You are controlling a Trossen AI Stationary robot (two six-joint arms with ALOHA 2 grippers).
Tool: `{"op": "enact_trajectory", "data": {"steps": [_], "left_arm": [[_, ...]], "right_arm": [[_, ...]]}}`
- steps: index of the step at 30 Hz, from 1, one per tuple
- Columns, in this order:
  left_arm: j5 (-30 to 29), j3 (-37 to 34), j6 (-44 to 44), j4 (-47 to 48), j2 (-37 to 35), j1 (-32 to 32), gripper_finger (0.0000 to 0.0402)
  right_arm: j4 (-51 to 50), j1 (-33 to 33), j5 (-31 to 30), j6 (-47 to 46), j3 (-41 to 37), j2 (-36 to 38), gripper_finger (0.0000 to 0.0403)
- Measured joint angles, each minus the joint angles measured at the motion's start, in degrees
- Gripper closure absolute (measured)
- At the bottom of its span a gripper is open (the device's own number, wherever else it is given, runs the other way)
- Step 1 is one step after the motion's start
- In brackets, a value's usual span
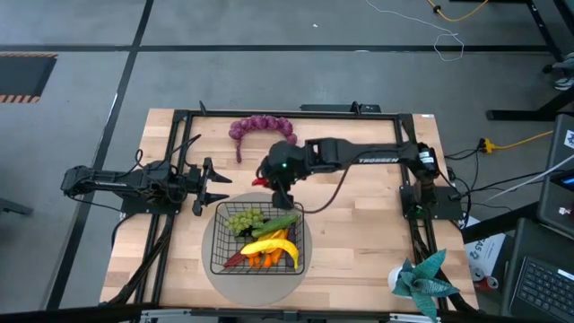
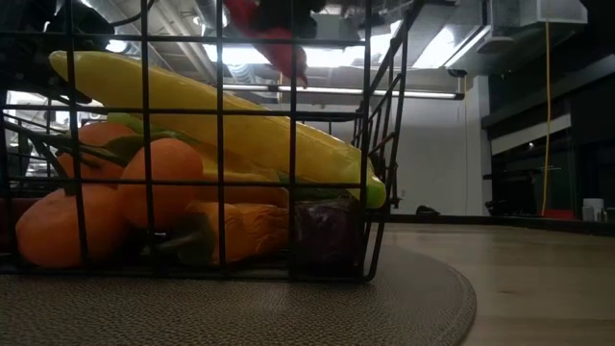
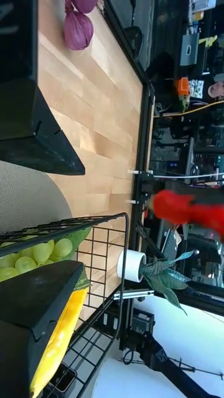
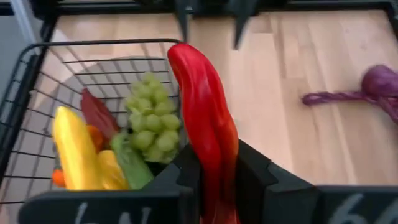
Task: Build produce basket
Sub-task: Put the red chili pepper into the black wire basket
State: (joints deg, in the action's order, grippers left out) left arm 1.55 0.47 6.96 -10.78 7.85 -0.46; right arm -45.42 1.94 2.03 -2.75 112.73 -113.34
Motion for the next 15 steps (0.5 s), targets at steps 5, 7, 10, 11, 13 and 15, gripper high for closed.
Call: {"op": "enact_trajectory", "data": {"steps": [5, 7, 10, 11, 13, 15], "left_arm": [[0.0, 0.0, 0.0, 0.0, 0.0, 0.0, 0.0170], [0.0, 0.0, 0.0, 0.0, 0.0, 0.0, 0.0170], [-0.1, 0.0, 0.0, 0.0, 0.0, 0.0, 0.0170], [-0.3, 0.0, 0.0, 0.0, 0.0, 0.0, 0.0170], [-0.6, 0.0, 0.0, 0.0, 0.0, 0.0, 0.0170], [-0.6, 0.0, 0.0, 0.0, 0.0, 0.0, 0.0170]], "right_arm": [[1.5, 2.4, 0.6, 0.1, -0.2, -0.8, 0.0343], [1.1, 3.3, 2.1, 0.6, -0.5, -1.0, 0.0343], [0.8, 4.7, 4.2, 1.8, -0.6, -1.3, 0.0343], [1.1, 5.1, 4.2, 2.0, -0.6, -1.4, 0.0343], [0.9, 5.9, 4.2, 2.6, -0.6, -1.4, 0.0338], [0.6, 6.7, 4.3, 3.1, -0.6, -1.5, 0.0319]]}}
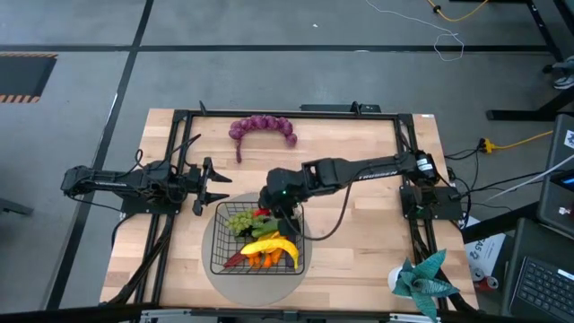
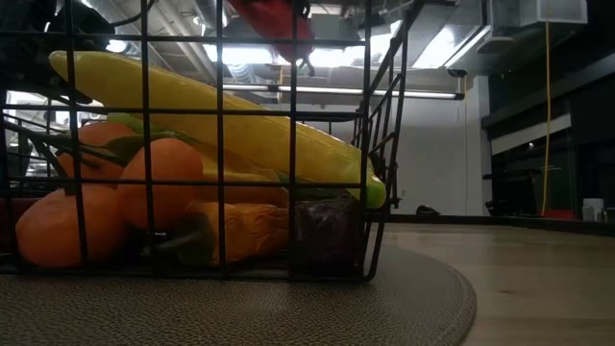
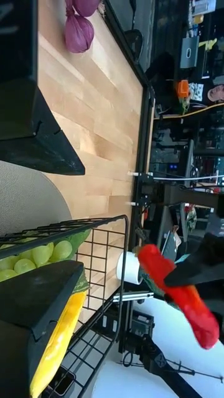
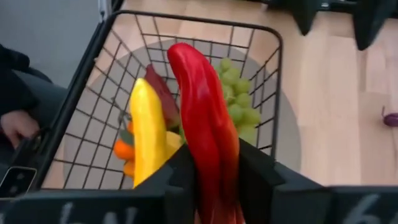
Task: Build produce basket
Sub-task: Put the red chili pepper into the black wire basket, then put the purple garlic into the black wire basket
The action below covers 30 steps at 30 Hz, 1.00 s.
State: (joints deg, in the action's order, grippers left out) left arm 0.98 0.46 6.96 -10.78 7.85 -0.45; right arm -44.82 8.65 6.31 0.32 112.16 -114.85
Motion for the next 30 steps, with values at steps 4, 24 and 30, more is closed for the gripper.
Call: {"op": "enact_trajectory", "data": {"steps": [4, 24, 30], "left_arm": [[0.0, 0.0, 0.0, 0.0, 0.0, 0.0, 0.0170], [-0.1, 0.0, 0.0, 0.0, 0.0, 0.0, 0.0170], [-0.1, 0.0, 0.0, 0.0, 0.0, 0.0, 0.0170]], "right_arm": [[0.0, 1.4, -0.1, 0.1, 0.0, -0.4, 0.0282], [-1.0, 0.7, -17.5, 8.5, 0.0, -0.3, 0.0266], [-4.3, -3.0, -40.2, 12.4, 0.0, -0.3, 0.0266]]}}
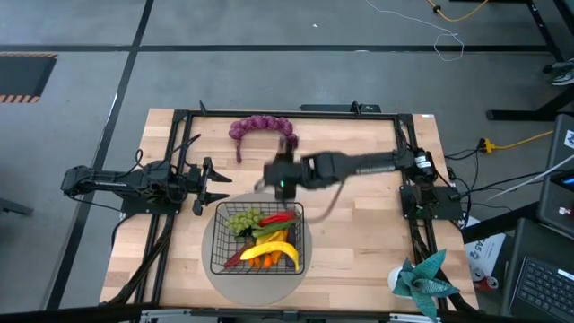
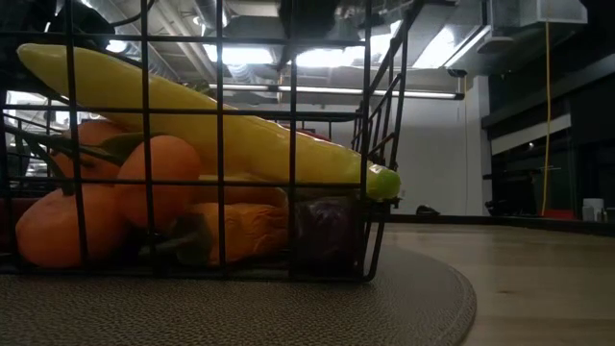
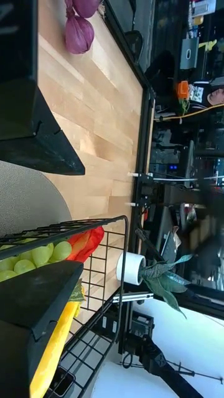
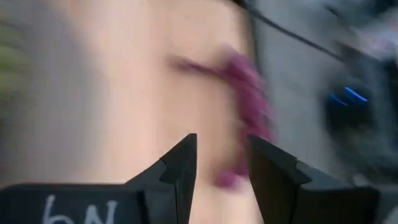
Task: Build produce basket
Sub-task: Put the purple garlic into the black wire basket
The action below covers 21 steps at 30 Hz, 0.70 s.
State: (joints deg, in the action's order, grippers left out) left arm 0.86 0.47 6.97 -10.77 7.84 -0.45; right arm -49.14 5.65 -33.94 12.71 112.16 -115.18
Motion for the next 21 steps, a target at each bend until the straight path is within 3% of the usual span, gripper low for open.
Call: {"op": "enact_trajectory", "data": {"steps": [2, 4, 11, 21], "left_arm": [[0.0, 0.0, 0.0, 0.0, 0.0, 0.0, 0.0170], [0.0, 0.0, 0.0, 0.0, 0.0, 0.0, 0.0170], [0.0, 0.0, 0.0, 0.0, 0.0, 0.0, 0.0170], [0.0, 0.0, 0.0, 0.0, 0.0, 0.0, 0.0170]], "right_arm": [[-2.6, -2.7, -4.9, -0.1, 0.0, 0.0, 0.0266], [-5.1, -5.7, -5.0, -0.6, 0.0, 0.0, 0.0266], [-5.4, -16.2, 8.7, -3.7, 0.0, 0.0, 0.0266], [0.4, -25.2, 13.9, -3.5, 0.0, 0.0, 0.0261]]}}
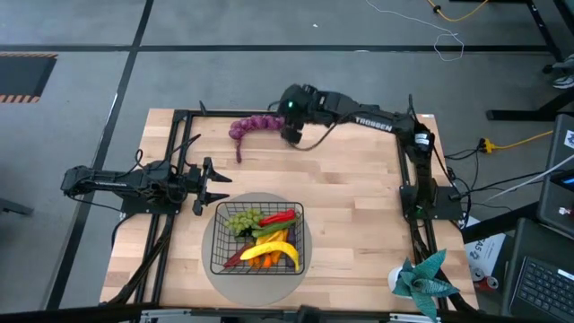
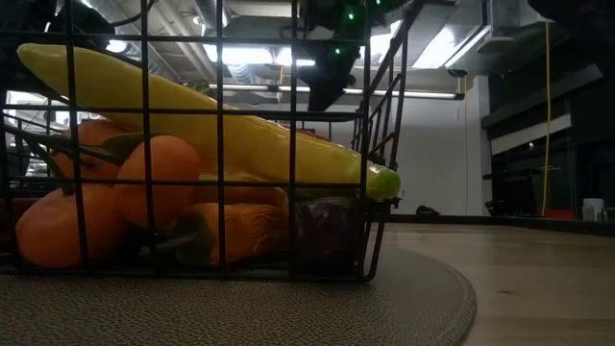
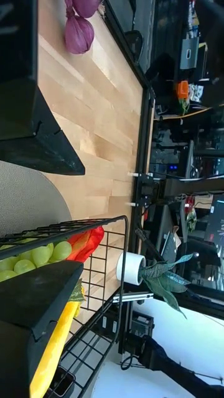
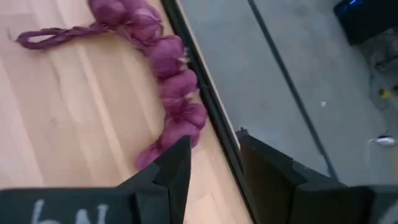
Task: Build produce basket
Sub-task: Put the purple garlic into the black wire basket
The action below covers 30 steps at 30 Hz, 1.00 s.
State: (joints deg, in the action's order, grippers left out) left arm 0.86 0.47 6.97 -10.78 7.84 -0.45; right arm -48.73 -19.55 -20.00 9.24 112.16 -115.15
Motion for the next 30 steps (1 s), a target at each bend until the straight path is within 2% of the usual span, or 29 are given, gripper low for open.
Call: {"op": "enact_trajectory", "data": {"steps": [4, 11, 16, 20, 30], "left_arm": [[0.0, 0.0, 0.0, 0.0, 0.0, 0.0, 0.0170], [0.0, 0.0, 0.0, 0.0, 0.0, 0.0, 0.0170], [-0.1, 0.0, 0.0, 0.0, 0.0, 0.0, 0.0170], [-0.1, 0.0, 0.0, 0.0, 0.0, 0.0, 0.0170], [-0.2, 0.0, 0.0, 0.0, 0.0, 0.0, 0.0170]], "right_arm": [[2.0, -3.1, 5.6, -3.3, 0.0, -1.0, 0.0226], [9.2, -6.5, 10.2, -9.3, 0.1, -7.7, 0.0116], [5.3, -6.8, 13.3, -13.3, 0.0, -12.4, 0.0056], [5.3, -6.9, 13.7, -13.4, 0.0, -14.2, 0.0044], [7.7, -7.5, 13.7, -14.2, 0.0, -19.3, 0.0043]]}}
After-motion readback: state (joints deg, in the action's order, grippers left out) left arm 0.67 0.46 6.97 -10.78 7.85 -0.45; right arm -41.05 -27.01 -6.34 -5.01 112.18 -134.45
